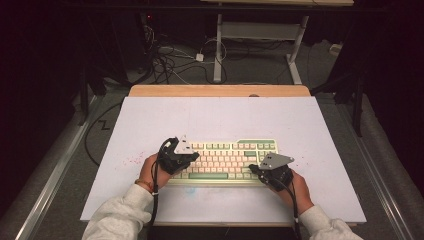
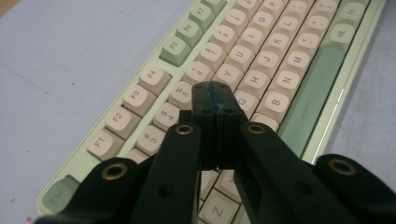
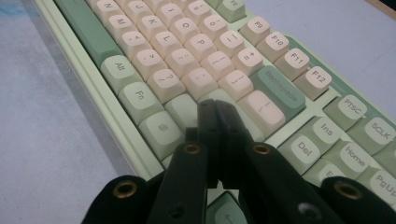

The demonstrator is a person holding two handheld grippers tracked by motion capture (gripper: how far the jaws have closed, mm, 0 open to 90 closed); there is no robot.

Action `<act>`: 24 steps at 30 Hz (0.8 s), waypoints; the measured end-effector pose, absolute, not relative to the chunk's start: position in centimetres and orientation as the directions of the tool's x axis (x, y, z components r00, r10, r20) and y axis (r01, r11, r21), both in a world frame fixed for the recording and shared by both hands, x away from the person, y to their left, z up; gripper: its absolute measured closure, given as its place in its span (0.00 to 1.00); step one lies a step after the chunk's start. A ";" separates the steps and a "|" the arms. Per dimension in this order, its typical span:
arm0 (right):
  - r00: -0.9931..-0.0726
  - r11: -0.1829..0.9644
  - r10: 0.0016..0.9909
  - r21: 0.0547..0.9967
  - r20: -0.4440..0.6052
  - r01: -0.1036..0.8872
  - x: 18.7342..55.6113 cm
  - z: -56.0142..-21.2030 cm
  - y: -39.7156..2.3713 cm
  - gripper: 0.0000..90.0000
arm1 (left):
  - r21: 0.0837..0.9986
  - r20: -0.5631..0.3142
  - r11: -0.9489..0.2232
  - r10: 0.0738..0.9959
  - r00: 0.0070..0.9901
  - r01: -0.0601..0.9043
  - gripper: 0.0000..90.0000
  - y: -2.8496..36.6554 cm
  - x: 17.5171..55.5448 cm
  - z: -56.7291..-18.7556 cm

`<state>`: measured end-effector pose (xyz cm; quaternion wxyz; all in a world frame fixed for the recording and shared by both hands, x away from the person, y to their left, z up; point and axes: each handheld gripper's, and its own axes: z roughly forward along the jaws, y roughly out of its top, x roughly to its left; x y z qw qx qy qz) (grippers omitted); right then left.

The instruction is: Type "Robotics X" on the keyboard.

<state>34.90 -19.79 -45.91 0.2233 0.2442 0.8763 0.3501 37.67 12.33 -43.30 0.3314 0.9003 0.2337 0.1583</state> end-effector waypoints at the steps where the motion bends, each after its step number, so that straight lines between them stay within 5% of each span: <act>1: -0.781 0.637 0.584 0.722 -0.222 0.270 34.9 -45.9 -19.8 1.00 | 0.664 0.134 -0.678 0.524 0.841 0.317 0.97 12.1 37.9 -43.4; 24: -0.781 0.646 0.579 0.716 -0.235 0.264 34.8 -45.9 -19.7 1.00 | 0.626 0.136 -0.701 0.530 0.837 0.342 0.97 11.0 39.4 -44.6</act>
